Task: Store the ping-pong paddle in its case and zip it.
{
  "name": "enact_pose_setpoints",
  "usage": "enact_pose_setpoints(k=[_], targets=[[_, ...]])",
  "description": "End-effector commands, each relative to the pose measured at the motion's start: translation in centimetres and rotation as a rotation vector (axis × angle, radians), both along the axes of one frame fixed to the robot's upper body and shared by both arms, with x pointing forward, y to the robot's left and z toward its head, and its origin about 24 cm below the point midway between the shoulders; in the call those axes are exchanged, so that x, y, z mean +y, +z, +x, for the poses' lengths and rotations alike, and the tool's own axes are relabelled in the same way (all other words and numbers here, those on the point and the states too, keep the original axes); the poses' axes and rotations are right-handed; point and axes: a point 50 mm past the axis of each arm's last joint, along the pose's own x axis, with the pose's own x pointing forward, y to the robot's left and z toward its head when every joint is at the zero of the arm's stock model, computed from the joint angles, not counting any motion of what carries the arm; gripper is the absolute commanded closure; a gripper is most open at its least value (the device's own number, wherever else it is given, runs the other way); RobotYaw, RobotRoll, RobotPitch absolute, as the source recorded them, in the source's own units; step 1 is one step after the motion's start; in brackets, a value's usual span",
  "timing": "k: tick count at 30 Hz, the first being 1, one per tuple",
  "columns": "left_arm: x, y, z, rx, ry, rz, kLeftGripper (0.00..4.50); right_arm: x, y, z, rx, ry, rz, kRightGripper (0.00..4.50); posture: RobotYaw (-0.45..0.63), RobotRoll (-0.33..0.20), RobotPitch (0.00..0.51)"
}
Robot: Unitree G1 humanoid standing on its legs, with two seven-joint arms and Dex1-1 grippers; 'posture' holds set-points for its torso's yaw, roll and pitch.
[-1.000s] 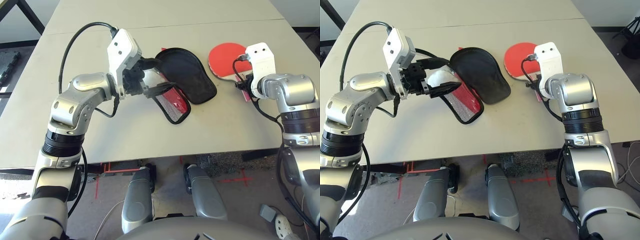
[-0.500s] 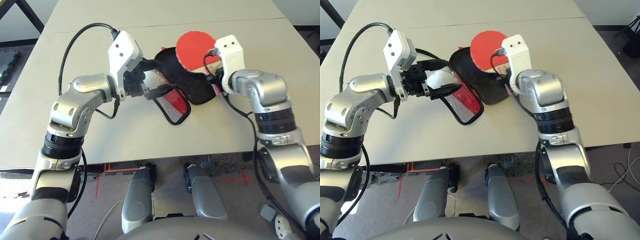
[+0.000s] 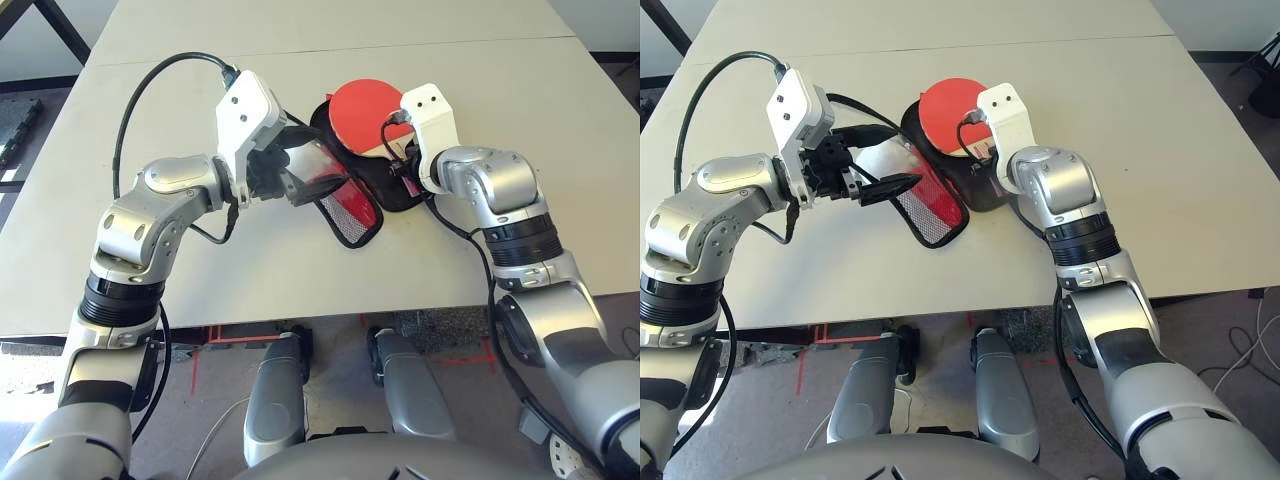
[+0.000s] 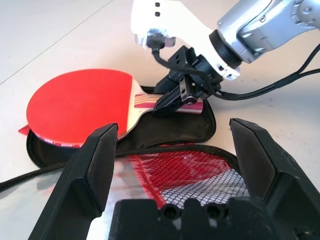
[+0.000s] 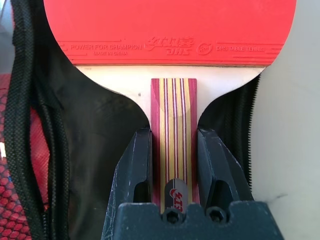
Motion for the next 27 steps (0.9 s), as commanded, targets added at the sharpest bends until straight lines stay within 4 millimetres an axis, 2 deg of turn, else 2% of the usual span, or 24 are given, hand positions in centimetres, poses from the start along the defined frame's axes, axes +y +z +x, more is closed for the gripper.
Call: enact_pose_setpoints(k=[1, 12, 13, 14, 21, 27], targets=[[0.1, -0.2, -0.2, 0.009, 0.006, 0.007, 0.0, 0.6, -0.2, 0.0, 0.009, 0.04, -0.001, 3.45, 0.12, 0.0, 0.23], [0.0, -0.4, -0.2, 0.008, 0.007, 0.011, 0.0, 0.3, -0.5, 0.0, 0.06, 0.047, 0.006, 3.45, 0.12, 0.0, 0.228], [0.0, -0.4, -0.2, 0.008, 0.008, 0.012, 0.0, 0.3, -0.4, 0.1, 0.065, 0.042, 0.013, 2.7, 0.12, 0.0, 0.228], [0.0, -0.4, -0.2, 0.008, 0.008, 0.012, 0.0, 0.2, -0.4, 0.1, 0.069, 0.038, 0.018, 2.46, 0.12, 0.0, 0.228], [0.2, -0.2, -0.1, -0.003, 0.011, 0.014, 0.0, -0.5, 0.5, 0.1, 0.102, 0.039, 0.082, 0.02, 0.12, 0.0, 0.224], [1.4, 1.8, 0.0, -0.055, 0.042, 0.0, 0.0, -2.3, 1.8, -0.1, 0.118, 0.069, 0.147, 0.02, 0.12, 0.0, 0.224]])
